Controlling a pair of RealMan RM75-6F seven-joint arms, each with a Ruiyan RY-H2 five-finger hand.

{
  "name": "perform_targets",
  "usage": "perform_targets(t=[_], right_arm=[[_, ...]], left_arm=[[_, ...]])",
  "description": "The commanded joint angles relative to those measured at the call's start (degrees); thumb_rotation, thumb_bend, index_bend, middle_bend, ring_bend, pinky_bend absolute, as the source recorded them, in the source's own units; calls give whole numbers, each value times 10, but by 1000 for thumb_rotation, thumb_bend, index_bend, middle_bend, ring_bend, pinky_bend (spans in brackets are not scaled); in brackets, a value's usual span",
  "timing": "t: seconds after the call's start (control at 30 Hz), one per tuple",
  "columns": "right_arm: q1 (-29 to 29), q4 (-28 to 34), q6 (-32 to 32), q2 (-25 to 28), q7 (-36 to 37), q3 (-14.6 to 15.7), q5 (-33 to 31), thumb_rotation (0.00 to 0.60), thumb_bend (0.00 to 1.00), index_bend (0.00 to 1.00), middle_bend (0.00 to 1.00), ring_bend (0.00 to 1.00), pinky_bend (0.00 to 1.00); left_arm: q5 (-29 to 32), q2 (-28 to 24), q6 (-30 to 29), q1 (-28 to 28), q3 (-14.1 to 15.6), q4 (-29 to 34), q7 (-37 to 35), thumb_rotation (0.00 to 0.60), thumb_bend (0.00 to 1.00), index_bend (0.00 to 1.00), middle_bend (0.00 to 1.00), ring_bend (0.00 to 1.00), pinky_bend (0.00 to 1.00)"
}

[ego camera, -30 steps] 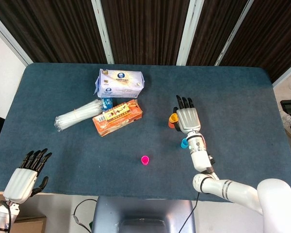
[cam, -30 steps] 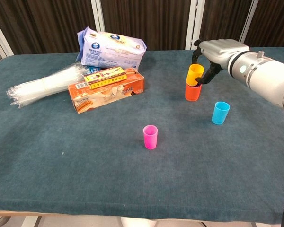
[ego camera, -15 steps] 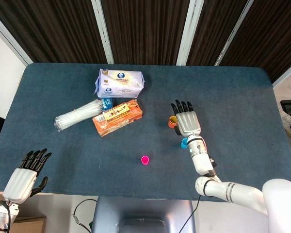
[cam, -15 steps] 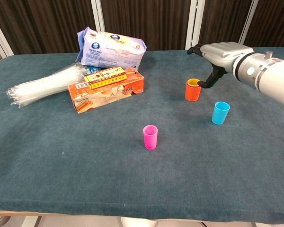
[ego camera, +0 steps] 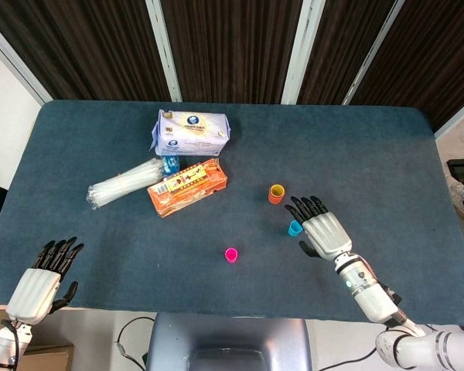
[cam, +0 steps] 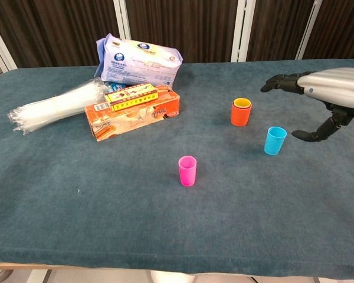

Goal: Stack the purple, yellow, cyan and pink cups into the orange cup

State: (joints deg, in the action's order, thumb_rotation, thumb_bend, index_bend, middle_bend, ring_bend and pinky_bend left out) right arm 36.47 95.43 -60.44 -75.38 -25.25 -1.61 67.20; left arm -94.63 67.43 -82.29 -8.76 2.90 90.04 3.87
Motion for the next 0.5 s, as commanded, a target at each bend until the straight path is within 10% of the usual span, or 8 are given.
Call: perform_targets(t=[0.03, 0.5], right_arm=[[0, -52, 25, -29, 9, -1, -11, 600, 483, 241, 0, 0, 0], [13, -132, 47, -87, -9, -26, -37, 600, 484, 414, 0, 0, 0]], left_arm=[[0, 1, 2, -1, 1, -1, 2, 600, 459, 0, 0, 0, 48], [1, 1, 6, -3, 2, -2, 1, 600, 459, 0, 0, 0, 48]])
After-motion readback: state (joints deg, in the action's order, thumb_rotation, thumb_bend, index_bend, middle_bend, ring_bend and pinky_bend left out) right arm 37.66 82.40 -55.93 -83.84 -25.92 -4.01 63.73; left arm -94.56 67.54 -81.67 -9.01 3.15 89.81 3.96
